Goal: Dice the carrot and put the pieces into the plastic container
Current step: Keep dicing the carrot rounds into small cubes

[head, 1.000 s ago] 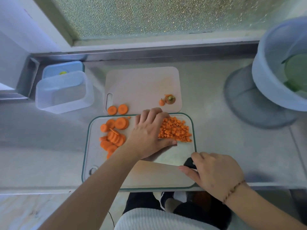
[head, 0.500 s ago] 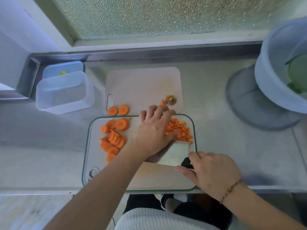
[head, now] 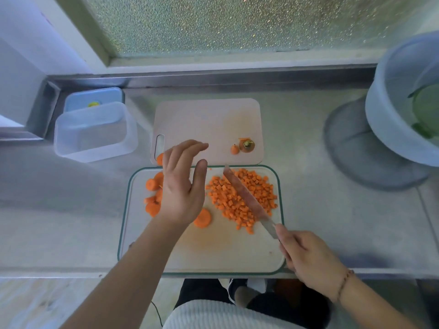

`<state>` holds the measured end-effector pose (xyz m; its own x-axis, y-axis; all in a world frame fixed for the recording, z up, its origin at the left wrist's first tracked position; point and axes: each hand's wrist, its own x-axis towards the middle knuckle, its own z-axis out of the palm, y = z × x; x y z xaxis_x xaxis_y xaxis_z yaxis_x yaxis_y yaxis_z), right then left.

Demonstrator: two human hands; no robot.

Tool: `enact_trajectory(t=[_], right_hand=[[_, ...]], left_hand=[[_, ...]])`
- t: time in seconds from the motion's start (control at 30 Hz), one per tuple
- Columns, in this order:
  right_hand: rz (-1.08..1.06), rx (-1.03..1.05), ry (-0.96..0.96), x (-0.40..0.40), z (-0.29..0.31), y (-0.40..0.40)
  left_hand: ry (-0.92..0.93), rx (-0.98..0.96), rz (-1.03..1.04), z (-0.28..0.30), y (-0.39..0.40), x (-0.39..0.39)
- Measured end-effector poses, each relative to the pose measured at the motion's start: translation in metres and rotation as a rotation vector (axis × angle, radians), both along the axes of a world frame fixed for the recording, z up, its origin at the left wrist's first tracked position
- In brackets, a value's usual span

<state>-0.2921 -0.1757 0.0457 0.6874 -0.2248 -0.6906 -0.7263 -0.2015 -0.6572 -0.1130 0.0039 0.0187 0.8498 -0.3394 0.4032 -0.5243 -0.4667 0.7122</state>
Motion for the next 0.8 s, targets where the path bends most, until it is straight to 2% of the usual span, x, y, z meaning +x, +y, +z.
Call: enact_trajectory(t=[0.03, 0.1, 0.2, 0.27, 0.63, 0.7, 0.8], right_hand=[[-0.105, 0.128, 0.059, 0.0, 0.003, 0.002], [-0.272, 0.356, 0.148, 0.001, 0.009, 0.005], [-0.45, 0.569, 0.197, 0.003, 0.015, 0.006], [-0.507, 0.647, 0.196, 0.003, 0.017, 0.006], [-0.419, 0.537, 0.182, -0.005, 0.022, 0.012], [-0.423, 0.5, 0.172, -0.006, 0.021, 0.012], [-0.411, 0.43, 0.162, -0.008, 0.019, 0.011]], left_hand=[[-0.005, 0.019, -0.026, -0.002, 0.001, -0.006], [0.011, 0.178, -0.14, -0.01, 0.004, -0.019], [0.014, 0.526, -0.325, -0.028, 0.008, -0.038], [0.027, 0.632, -0.374, -0.038, 0.007, -0.05], [0.142, 0.629, -0.28, -0.045, -0.003, -0.057], [0.141, 0.548, -0.271, -0.05, 0.005, -0.059], [-0.006, 0.34, -0.126, -0.059, 0.02, -0.061]])
